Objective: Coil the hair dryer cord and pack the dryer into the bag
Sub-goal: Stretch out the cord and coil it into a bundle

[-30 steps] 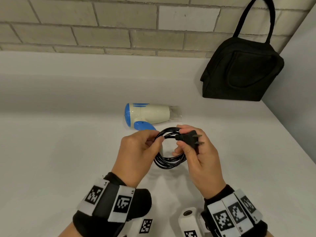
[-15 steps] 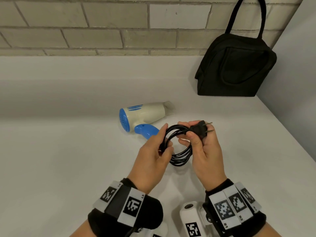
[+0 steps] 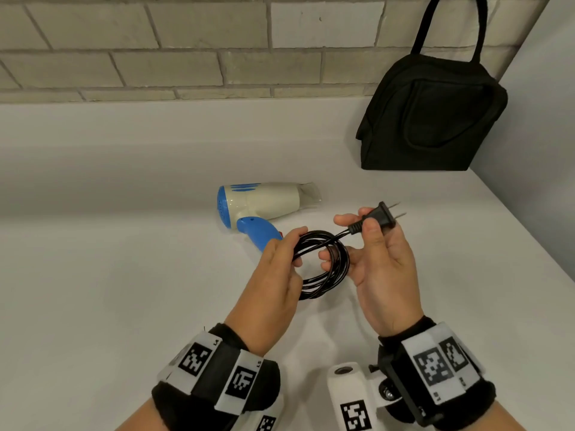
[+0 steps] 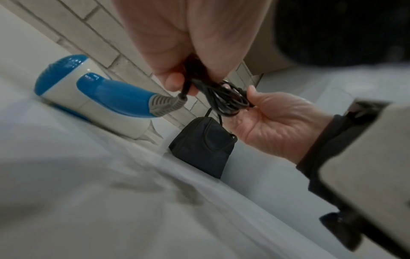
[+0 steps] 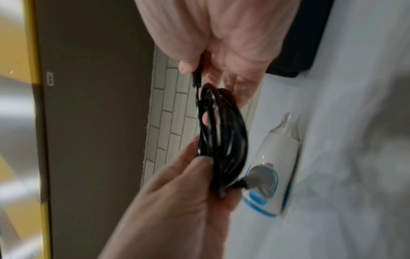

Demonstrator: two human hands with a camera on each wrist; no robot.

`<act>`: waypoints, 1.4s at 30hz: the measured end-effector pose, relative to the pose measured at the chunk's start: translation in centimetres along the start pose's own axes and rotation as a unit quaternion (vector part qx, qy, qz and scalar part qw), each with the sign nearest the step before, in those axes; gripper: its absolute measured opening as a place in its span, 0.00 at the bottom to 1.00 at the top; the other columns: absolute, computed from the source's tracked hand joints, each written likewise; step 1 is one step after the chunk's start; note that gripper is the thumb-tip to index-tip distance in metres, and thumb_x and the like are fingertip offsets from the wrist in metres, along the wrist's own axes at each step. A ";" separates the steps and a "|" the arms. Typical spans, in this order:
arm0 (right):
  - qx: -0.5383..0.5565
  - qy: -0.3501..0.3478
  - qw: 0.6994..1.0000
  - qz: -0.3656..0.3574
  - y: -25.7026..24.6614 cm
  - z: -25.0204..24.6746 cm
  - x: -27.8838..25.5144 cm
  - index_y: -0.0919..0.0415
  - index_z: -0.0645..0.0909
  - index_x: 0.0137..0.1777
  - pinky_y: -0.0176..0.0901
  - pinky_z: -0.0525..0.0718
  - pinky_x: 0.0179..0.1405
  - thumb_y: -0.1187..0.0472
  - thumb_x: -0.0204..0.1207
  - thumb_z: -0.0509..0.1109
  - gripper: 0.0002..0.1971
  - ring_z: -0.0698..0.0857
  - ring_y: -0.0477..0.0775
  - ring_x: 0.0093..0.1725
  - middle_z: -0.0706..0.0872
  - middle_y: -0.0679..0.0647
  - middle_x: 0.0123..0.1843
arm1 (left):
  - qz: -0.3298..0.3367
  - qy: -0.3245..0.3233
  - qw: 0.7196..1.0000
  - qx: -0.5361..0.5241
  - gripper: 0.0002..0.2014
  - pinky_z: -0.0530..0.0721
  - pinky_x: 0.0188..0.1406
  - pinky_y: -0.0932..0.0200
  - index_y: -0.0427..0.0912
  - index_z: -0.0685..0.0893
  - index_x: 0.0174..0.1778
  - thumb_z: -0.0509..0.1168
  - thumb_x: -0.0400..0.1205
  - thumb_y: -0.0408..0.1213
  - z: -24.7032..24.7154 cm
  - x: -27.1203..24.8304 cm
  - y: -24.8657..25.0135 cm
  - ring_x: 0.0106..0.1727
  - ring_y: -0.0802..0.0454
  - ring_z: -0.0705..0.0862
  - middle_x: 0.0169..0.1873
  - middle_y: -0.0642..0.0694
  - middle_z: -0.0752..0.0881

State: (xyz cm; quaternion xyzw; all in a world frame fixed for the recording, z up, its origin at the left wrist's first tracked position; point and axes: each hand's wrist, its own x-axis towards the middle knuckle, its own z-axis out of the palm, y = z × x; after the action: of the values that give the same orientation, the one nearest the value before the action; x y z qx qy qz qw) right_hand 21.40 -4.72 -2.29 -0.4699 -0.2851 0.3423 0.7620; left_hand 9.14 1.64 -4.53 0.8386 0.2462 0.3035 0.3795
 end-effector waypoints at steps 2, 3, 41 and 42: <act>-0.062 -0.015 0.998 -0.026 -0.8 0.0 0.4 0.51 0.71 0.50 0.42 0.87 0.29 0.49 0.70 0.58 0.12 0.88 0.57 0.29 0.88 0.49 0.41 | 0.006 0.007 1.000 -0.005 0.24 0.66 0.50 0.86 0.51 0.63 0.69 0.49 0.78 0.29 0.1 0.2 0.3 0.48 0.80 0.70 0.44 0.61 0.70; -0.092 -0.024 0.995 -0.041 -1.2 0.0 0.5 0.50 0.71 0.50 0.40 0.87 0.31 0.50 0.71 0.56 0.10 0.88 0.58 0.32 0.87 0.51 0.41 | 0.004 0.014 1.000 -0.007 0.22 0.66 0.49 0.86 0.49 0.64 0.70 0.51 0.80 0.27 0.1 0.3 0.3 0.47 0.80 0.71 0.44 0.61 0.70; -0.243 -0.070 0.966 0.049 -0.8 0.1 -1.9 0.55 0.79 0.43 0.25 0.80 0.27 0.76 0.72 0.62 0.14 0.85 0.37 0.30 0.84 0.52 0.39 | -0.132 0.037 0.981 -0.137 0.13 0.76 0.34 0.82 0.59 0.79 0.39 0.71 0.72 0.34 -0.5 0.5 1.5 0.37 0.75 0.82 0.33 0.60 0.85; -0.257 -0.077 0.962 0.042 -0.8 0.1 -1.8 0.52 0.78 0.45 0.25 0.80 0.28 0.75 0.72 0.63 0.15 0.85 0.36 0.31 0.84 0.50 0.41 | -0.148 0.040 0.974 -0.165 0.13 0.77 0.31 0.81 0.57 0.80 0.40 0.72 0.71 0.33 -0.6 0.6 1.5 0.34 0.74 0.83 0.31 0.58 0.86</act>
State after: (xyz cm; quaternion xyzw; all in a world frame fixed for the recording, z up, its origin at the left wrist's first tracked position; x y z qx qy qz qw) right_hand 20.48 -6.32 -1.78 -0.6337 -0.4016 0.3242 0.5762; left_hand 9.41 1.50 -2.84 0.7059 0.3294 0.3132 0.5433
